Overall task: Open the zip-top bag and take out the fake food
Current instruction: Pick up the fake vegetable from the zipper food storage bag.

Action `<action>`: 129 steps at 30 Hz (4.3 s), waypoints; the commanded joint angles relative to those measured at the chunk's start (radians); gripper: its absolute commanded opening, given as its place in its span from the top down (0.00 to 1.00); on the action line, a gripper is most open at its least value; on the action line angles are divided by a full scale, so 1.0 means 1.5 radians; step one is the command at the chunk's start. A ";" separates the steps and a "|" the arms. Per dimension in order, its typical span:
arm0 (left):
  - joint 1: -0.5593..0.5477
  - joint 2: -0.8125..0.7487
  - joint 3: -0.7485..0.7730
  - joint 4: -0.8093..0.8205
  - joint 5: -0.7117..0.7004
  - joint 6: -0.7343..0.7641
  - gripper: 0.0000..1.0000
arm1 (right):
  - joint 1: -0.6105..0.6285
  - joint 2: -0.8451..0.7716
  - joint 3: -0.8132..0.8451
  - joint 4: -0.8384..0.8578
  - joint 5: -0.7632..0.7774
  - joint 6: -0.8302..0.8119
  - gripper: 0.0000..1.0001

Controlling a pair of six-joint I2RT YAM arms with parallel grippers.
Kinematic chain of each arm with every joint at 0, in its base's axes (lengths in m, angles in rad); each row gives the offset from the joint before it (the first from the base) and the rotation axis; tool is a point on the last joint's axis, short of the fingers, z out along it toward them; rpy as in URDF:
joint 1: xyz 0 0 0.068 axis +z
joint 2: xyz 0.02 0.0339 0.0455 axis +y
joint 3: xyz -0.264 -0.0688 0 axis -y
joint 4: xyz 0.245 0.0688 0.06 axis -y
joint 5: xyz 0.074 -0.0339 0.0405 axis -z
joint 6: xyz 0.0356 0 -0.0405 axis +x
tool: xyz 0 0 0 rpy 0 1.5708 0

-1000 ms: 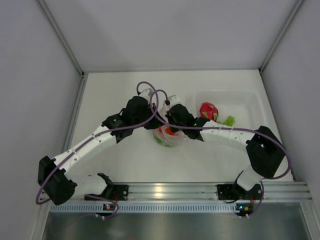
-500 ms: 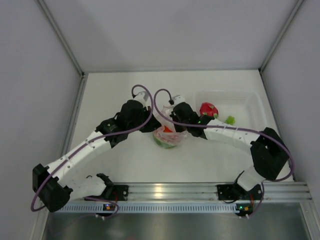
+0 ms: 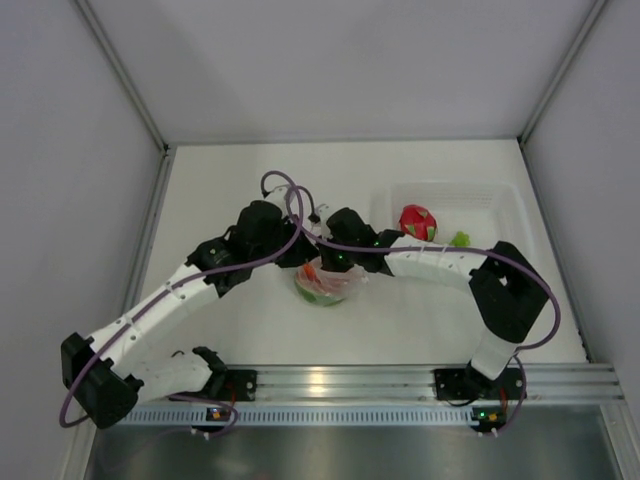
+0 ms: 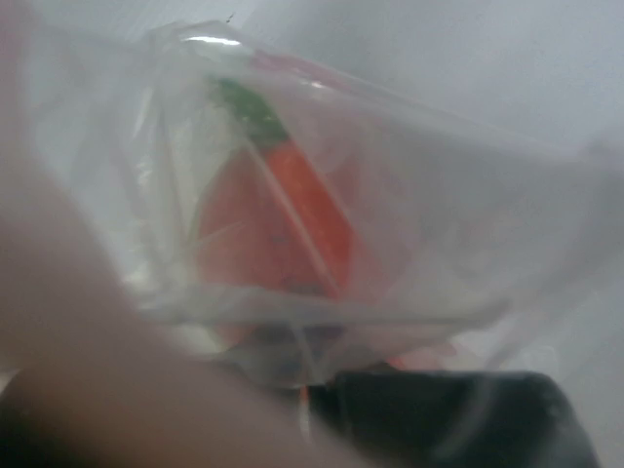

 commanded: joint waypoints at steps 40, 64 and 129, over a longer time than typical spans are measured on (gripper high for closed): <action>0.004 -0.031 -0.062 0.034 -0.010 0.011 1.00 | -0.051 -0.132 -0.113 0.032 0.049 0.076 0.96; 0.004 -0.057 -0.138 0.140 0.001 -0.072 1.00 | 0.059 0.019 -0.012 0.071 0.200 -0.065 0.89; 0.005 -0.181 -0.180 0.138 -0.183 -0.047 1.00 | 0.060 -0.083 -0.024 -0.157 0.267 0.014 1.00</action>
